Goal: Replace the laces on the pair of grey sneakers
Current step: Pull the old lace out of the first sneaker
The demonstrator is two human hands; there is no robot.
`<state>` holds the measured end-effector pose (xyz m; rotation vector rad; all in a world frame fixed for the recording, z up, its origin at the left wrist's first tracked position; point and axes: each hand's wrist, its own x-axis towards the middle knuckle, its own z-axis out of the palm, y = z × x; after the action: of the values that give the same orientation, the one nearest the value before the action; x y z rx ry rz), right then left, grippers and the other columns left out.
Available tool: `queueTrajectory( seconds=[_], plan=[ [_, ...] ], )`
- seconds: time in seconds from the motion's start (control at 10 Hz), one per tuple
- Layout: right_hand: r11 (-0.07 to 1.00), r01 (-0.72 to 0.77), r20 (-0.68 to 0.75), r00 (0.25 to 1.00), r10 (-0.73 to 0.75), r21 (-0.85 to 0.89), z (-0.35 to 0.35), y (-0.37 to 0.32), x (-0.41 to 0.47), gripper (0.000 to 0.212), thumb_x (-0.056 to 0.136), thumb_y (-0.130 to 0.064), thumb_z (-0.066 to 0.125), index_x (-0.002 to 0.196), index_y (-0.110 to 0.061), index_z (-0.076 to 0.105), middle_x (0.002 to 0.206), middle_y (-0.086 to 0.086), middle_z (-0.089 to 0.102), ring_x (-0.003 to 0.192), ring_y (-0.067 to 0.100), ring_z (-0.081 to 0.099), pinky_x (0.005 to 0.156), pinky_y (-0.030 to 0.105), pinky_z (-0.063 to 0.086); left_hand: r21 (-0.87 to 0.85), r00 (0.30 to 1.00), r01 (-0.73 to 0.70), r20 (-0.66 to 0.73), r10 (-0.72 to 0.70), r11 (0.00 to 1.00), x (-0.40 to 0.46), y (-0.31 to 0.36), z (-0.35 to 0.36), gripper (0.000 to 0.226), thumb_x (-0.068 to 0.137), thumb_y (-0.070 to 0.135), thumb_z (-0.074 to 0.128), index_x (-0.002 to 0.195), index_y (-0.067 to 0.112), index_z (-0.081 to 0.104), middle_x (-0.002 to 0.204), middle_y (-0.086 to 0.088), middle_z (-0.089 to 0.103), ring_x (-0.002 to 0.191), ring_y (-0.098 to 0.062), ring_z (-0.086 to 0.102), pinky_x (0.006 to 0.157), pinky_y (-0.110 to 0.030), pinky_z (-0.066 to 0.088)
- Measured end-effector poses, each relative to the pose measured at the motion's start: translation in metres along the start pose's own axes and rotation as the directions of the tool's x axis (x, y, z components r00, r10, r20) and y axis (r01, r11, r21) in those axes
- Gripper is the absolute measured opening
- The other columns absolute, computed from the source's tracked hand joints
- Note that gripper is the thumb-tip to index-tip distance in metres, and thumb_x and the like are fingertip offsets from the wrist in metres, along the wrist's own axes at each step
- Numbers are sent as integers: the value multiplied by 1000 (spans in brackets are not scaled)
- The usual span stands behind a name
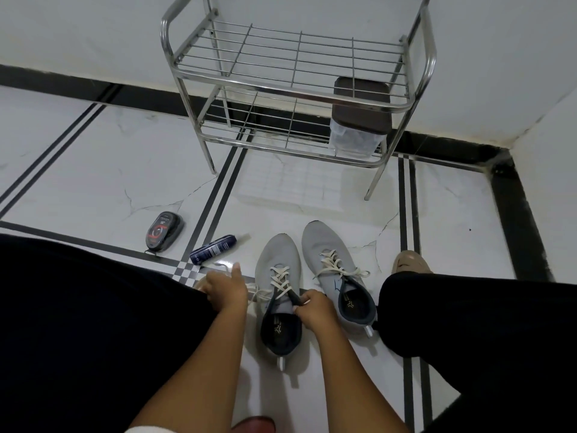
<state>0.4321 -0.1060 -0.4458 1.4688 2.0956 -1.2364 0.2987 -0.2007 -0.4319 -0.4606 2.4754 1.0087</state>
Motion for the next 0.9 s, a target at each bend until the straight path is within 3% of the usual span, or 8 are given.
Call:
queueTrajectory(
  seconds=[0.1, 0.2, 0.3, 0.4, 0.5, 0.6, 0.8, 0.9],
  plan=[
    [984, 170, -82, 981, -174, -52, -1, -11, 4, 17, 85, -23, 62, 102, -27, 60, 112, 2, 54, 99, 25, 58, 84, 35, 51, 338, 956, -281, 20, 291, 898, -21, -4, -2, 42, 88, 40, 63, 121, 14, 57, 125, -12, 57, 115, -31, 53, 89, -42, 47],
    [901, 342, -49, 929, -367, -266, 3, -23, 5, 21, 83, -16, 66, 101, -26, 70, 116, 4, 47, 102, 25, 52, 87, 36, 49, 492, 888, -451, 328, 322, 745, -37, -24, 8, 30, 84, 49, 61, 91, 20, 64, 95, -2, 66, 91, -23, 62, 67, -30, 45],
    [843, 371, 43, 921, -386, -389, 12, -25, 10, 17, 84, -20, 67, 100, -21, 71, 116, 4, 44, 103, 24, 49, 90, 36, 48, 505, 872, -479, 364, 326, 718, -36, -35, 9, 18, 89, 36, 58, 92, 20, 66, 97, -3, 65, 88, -23, 62, 66, -29, 43],
    [956, 251, 30, 968, -249, -152, 5, -29, 10, 18, 84, -18, 56, 67, -15, 61, 90, 10, 54, 76, 22, 53, 74, 34, 50, 458, 909, -395, 319, 268, 796, -29, -38, 6, 17, 92, 30, 56, 95, 19, 69, 98, -7, 68, 90, -26, 64, 67, -26, 39],
    [887, -45, -80, 993, 92, 459, -11, -22, 9, 36, 94, -22, 46, 59, -13, 46, 55, 4, 49, 57, 21, 48, 61, 30, 44, 417, 915, -361, 329, 232, 834, -25, -38, 6, 17, 92, 29, 57, 97, 18, 69, 99, -7, 69, 94, -27, 64, 69, -25, 40],
    [883, -88, -40, 992, 120, 461, -10, -25, 19, 35, 92, -37, 53, 72, -8, 60, 67, 9, 64, 66, 27, 61, 63, 33, 47, 428, 906, -380, 351, 237, 820, -26, -39, 8, 17, 92, 30, 57, 99, 20, 69, 101, -7, 68, 96, -27, 63, 71, -25, 41],
    [893, 262, 120, 965, -234, -366, 6, -39, 16, 17, 88, -32, 62, 87, -21, 75, 98, 4, 68, 96, 24, 61, 81, 30, 48, 468, 887, -431, 376, 267, 771, -29, -36, 8, 18, 93, 28, 54, 98, 20, 69, 100, -7, 67, 92, -25, 64, 65, -25, 39],
    [993, 48, 39, 998, -44, -108, 13, -41, 11, 22, 91, -29, 53, 90, -20, 73, 109, 5, 61, 102, 27, 55, 89, 36, 47, 493, 881, -456, 371, 294, 741, -29, -35, 6, 19, 94, 27, 51, 99, 19, 68, 103, -7, 65, 93, -26, 63, 66, -26, 39]
  ],
)
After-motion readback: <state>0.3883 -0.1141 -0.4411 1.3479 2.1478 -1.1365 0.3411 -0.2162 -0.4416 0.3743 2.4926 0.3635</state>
